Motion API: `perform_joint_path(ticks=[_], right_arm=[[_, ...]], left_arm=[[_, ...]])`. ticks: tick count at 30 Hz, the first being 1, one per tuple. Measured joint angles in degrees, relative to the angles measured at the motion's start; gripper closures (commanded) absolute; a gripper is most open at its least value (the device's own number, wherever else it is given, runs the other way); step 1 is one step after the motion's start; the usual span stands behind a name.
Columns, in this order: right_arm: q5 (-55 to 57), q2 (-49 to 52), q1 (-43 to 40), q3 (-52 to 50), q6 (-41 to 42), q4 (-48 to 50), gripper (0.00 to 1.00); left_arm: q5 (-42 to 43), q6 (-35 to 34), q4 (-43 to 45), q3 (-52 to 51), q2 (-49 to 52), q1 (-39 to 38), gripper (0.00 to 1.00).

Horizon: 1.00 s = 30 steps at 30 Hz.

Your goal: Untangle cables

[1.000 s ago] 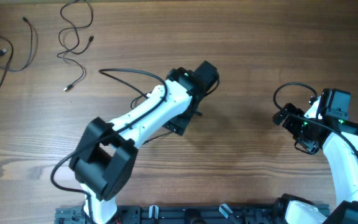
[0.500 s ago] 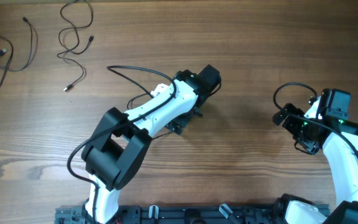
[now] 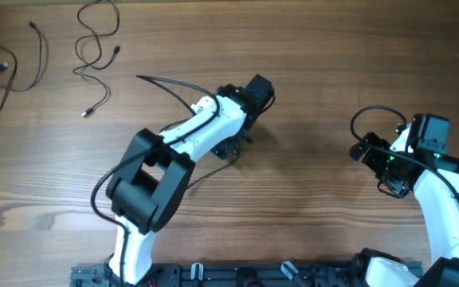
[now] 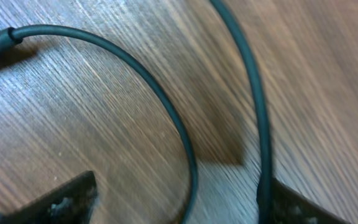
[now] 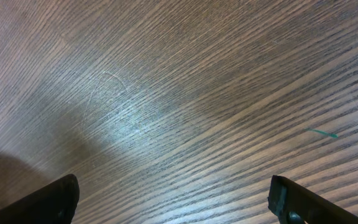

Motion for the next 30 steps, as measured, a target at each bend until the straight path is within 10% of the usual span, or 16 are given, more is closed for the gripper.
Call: perform_joint_path(ticks=[1, 14, 30], right_arm=[[0.0, 0.0, 0.0, 0.0, 0.0, 0.0, 0.0], [0.0, 0.0, 0.0, 0.0, -0.02, -0.46, 0.0], [0.0, 0.0, 0.0, -0.02, 0.0, -0.37, 0.0]], left_arm=[[0.0, 0.13, 0.2, 0.0, 1.11, 0.44, 0.96], [-10.95, 8.28, -17.94, 0.46, -7.39, 8.5, 0.96], [-12.94, 24.13, -23.85, 1.2, -34.1, 59.17, 0.96]])
